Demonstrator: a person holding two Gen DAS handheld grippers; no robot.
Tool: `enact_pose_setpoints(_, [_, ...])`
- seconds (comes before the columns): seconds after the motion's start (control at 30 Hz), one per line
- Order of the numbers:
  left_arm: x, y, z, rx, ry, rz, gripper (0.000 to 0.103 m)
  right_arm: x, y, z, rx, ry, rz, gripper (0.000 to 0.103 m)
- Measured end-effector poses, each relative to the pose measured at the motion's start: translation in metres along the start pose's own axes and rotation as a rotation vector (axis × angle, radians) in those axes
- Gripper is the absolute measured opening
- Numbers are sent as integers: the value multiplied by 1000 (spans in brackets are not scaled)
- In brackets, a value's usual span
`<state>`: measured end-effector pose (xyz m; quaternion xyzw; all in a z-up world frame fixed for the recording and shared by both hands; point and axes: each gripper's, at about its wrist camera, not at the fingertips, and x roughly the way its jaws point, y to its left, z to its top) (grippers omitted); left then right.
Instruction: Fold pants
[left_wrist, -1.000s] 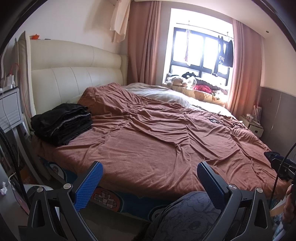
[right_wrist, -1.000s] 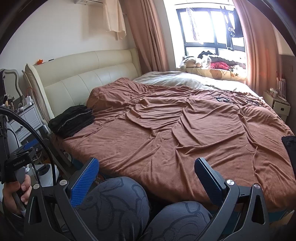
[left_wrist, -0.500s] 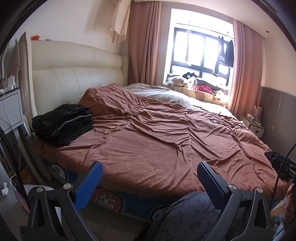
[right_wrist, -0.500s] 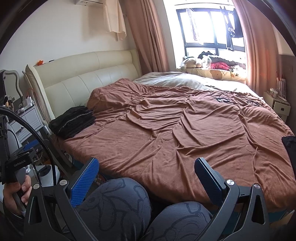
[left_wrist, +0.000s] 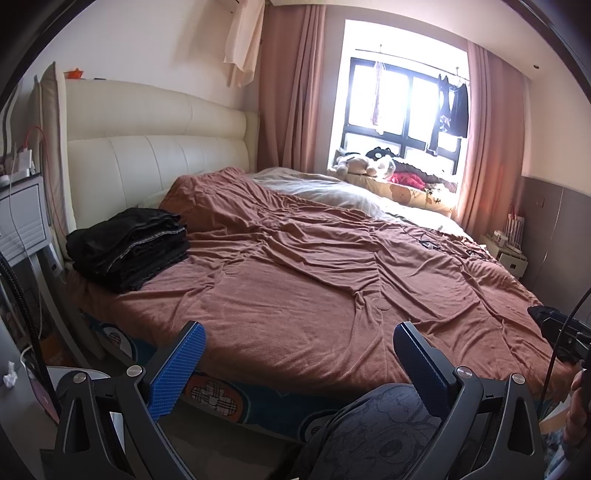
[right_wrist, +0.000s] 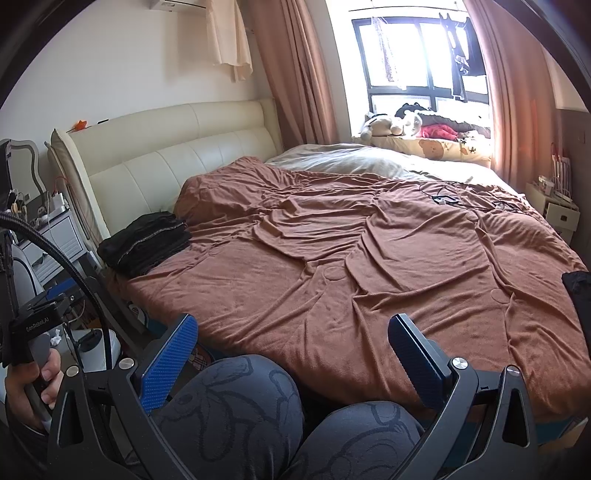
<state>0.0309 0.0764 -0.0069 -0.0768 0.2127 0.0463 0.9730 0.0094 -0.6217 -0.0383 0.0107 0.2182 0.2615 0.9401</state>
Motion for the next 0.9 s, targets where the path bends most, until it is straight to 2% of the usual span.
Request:
enact_pose_setpoints(0.6, [-22,-6,9,17,-12,-16,103,-17,-2,-6,28,-20,-19,103])
enact_pose_setpoints(0.9, [-39,-7,19,46,-48,-20,103,-32,-5,-7,56,-60,-31,103])
